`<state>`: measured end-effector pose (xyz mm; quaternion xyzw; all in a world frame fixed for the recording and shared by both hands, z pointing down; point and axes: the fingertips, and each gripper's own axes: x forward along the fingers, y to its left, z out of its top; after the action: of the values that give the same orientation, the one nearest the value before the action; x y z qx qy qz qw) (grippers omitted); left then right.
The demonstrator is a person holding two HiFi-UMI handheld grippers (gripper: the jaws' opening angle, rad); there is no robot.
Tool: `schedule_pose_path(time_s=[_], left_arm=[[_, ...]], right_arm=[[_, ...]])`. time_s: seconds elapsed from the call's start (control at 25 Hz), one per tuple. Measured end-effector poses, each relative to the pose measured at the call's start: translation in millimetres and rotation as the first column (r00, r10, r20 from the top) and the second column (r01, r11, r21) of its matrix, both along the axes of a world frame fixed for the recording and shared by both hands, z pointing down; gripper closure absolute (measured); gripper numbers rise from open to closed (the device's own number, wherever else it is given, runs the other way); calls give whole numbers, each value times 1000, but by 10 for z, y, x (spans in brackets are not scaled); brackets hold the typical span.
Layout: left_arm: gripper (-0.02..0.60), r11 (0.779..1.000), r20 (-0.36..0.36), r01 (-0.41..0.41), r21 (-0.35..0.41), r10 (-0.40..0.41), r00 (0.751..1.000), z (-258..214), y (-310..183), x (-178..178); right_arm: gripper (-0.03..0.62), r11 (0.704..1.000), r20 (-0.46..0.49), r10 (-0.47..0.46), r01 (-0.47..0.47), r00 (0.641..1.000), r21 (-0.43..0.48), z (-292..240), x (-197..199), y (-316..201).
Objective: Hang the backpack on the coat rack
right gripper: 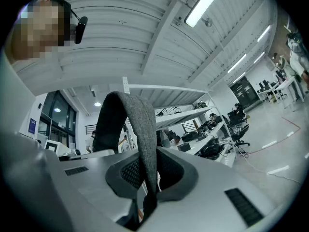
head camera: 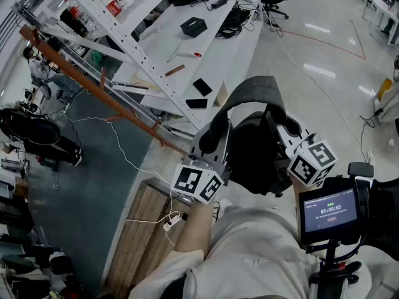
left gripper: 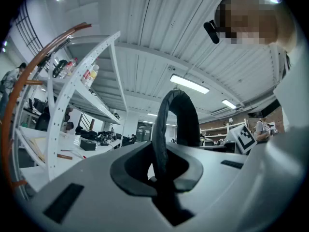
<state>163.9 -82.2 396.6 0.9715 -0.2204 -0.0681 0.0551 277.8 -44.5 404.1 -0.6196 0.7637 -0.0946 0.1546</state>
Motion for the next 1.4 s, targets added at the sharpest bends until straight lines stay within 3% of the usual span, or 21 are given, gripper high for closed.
schedule_pose_path(time_s=[0.2, 0.36, 0.68, 0.84, 1.0, 1.2, 1.32, 1.4], left_arm=[[541, 999, -7, 39, 24, -39, 999, -167, -442, -659], [541, 992, -32, 117, 47, -115, 993, -328, -813, -1273], [541, 953, -20, 282, 110, -281, 959, -619, -1279, -2402], [541, 915, -11, 368, 167, -372, 928, -828, -1464, -2689], [541, 876, -54, 439, 199, -438, 897, -1176, -1631, -2978], [541, 800, -64, 504, 325, -513, 856, -1940, -1847, -3188], [541, 740, -62, 533, 410, -560, 826, -2506, -1986, -3215], [541, 718, -75, 533, 447, -564, 822, -2838, -2010, -3176]], right_arm=[[554, 999, 3, -44, 43, 999, 18, -172, -667, -530], [554, 991, -14, -122, 123, 992, 50, -354, -1262, -1003], [554, 958, -9, -271, 271, 962, 97, -628, -2413, -1679], [554, 937, -5, -336, 335, 942, 103, -818, -2757, -1992], [554, 908, -42, -397, 399, 917, 126, -1141, -3045, -2215], [554, 890, -103, -421, 433, 901, 146, -1852, -3158, -2521], [554, 877, -133, -428, 446, 894, 178, -2415, -3137, -2657], [554, 873, -154, -419, 443, 895, 203, -2762, -3101, -2695]])
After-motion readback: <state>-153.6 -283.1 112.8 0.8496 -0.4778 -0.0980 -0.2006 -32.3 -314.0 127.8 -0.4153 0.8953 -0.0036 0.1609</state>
